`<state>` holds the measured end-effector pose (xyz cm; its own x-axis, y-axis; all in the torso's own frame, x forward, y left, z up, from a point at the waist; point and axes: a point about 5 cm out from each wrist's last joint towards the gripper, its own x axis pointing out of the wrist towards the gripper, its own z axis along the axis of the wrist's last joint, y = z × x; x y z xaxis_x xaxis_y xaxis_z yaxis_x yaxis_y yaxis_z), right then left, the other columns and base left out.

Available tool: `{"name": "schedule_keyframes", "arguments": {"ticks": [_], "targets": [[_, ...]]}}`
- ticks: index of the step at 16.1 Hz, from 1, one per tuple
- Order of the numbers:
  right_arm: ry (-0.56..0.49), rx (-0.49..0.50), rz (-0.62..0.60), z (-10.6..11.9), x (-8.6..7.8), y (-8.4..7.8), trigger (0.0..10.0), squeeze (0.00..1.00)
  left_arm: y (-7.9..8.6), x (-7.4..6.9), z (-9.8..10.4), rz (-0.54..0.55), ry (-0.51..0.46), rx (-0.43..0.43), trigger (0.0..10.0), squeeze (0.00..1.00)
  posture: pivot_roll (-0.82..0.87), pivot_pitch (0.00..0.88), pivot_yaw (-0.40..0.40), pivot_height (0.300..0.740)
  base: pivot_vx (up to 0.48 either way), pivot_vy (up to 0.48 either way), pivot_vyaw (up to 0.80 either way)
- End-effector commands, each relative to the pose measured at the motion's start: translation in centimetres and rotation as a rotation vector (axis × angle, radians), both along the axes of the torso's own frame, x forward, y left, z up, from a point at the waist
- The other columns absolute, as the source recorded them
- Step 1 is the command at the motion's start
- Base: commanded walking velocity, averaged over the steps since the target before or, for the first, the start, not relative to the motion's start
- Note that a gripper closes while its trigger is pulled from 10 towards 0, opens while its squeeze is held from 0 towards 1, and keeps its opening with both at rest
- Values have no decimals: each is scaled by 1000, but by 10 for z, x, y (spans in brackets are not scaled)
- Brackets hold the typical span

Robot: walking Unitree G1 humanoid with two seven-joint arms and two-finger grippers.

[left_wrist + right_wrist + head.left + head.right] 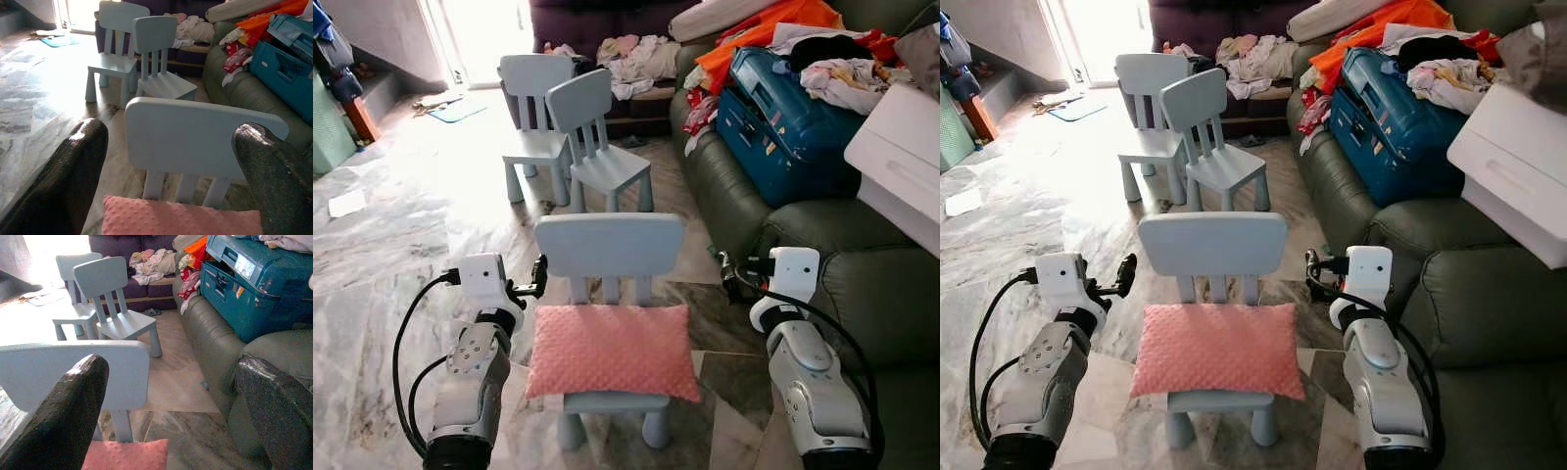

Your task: Move the pillow to the sofa

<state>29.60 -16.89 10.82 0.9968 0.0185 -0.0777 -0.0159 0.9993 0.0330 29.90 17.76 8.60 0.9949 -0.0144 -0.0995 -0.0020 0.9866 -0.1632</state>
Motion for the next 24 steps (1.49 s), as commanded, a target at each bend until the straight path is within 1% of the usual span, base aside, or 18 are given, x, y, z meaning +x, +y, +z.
{"name": "schedule_keyframes", "arguments": {"ticks": [1,9,11,19,21,24], "targets": [[-8,-5,14,3,3,3,10000,0,2,0,1,-3,-7,-1,10000,0,-145,14,15,740,401,0,0],[-3,0,8,0,1,3,10000,0,0,-1,0,-13,-6,-10,10000,0,-145,21,17,740,396,0,0],[-2,-1,9,1,1,3,10000,0,0,-2,0,1,-4,-27,10000,0,-145,23,17,740,0,0,0],[2,0,10,0,-1,3,10000,0,-1,-3,-1,0,1,-26,10000,0,-146,29,15,740,0,0,0],[4,3,13,0,-1,4,10000,0,1,-4,-4,15,19,-14,10000,0,-142,34,16,740,0,0,0],[65,27,76,-11,-8,6,10000,0,10,-16,-18,8,76,29,10000,0,-134,53,13,740,0,0,0]]}}
